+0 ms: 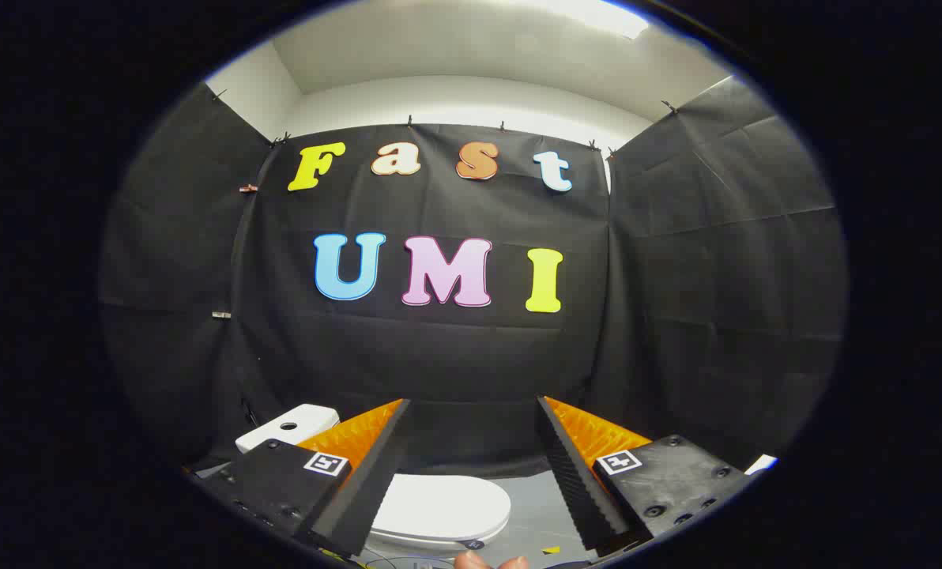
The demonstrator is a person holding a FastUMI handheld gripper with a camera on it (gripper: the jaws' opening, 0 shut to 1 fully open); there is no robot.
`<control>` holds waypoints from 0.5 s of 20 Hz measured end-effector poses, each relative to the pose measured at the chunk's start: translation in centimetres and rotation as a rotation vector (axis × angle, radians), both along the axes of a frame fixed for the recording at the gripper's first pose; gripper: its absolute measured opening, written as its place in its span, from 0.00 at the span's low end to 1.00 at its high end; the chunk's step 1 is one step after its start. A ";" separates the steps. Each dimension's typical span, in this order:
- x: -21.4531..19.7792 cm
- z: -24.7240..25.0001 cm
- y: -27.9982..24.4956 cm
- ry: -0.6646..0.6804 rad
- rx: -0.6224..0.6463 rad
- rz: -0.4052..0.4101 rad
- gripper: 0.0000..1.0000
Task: Open the toilet lid.
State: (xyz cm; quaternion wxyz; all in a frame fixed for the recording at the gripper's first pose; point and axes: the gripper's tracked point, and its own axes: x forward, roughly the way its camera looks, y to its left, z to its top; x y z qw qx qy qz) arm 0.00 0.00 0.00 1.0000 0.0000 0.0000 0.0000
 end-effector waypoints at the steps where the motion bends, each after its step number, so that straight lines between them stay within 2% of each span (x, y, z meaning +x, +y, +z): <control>1: 0.0 0.1 0.0 0.000 -0.005 0.000 0.98; 10: -0.2 0.1 0.0 0.002 0.002 0.006 0.98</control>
